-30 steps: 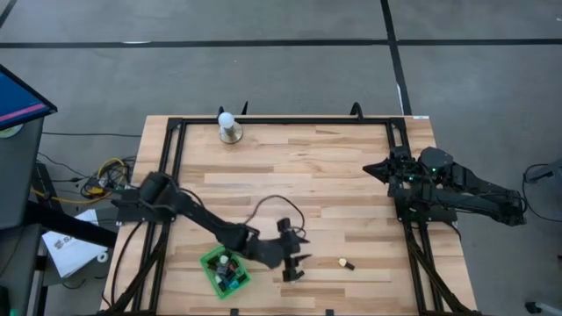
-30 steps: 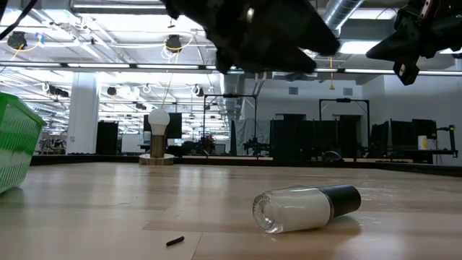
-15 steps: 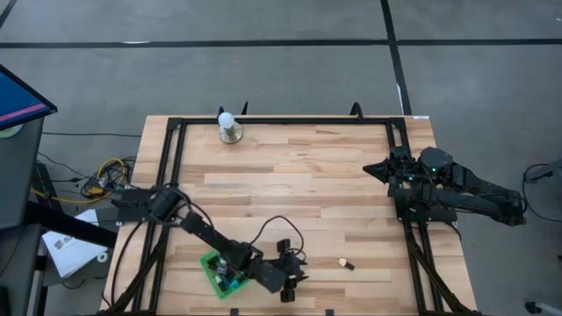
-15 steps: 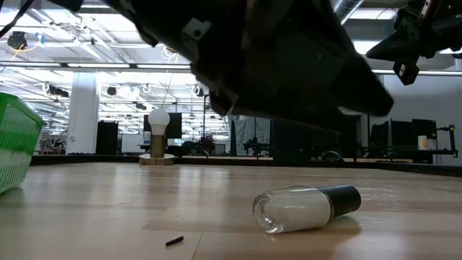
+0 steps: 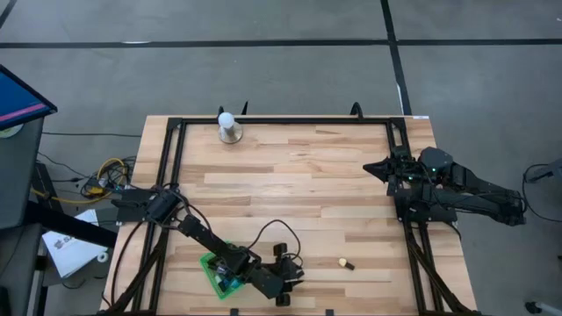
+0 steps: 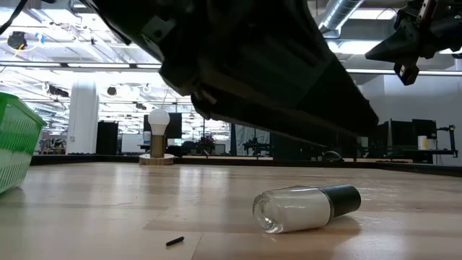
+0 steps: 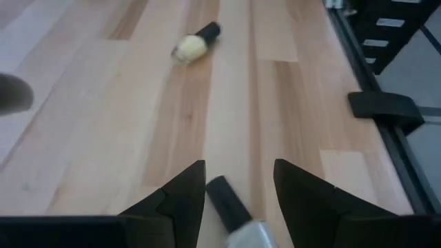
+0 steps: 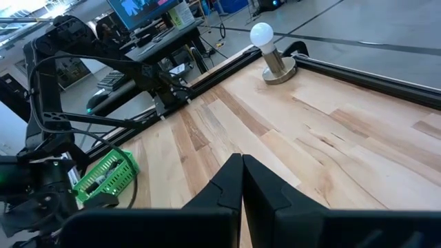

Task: Pick & Place Nail Polish
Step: Put the black white nail polish bottle into the green basket

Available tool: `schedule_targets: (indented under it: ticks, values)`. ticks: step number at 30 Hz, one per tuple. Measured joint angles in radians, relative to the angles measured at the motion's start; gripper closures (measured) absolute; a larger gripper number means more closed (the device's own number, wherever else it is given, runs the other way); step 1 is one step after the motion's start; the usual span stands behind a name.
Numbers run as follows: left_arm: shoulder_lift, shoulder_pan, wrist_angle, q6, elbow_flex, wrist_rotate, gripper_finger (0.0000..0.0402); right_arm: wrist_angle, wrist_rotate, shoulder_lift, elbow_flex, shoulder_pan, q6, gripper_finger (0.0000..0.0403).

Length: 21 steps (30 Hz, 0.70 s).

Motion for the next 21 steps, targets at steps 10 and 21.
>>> schedule_targets:
  ticks: [10,21]
  values:
    - [0.047,0.0,-0.019,-0.07,0.0,0.04,0.0235,0.0,0.0,0.0,0.0,0.0,0.001,0.0403]
    - [0.035,0.027,-0.171,-0.073,0.005,0.079,0.0245,0.0,0.0,0.0,0.0,0.0,0.008,0.0403]
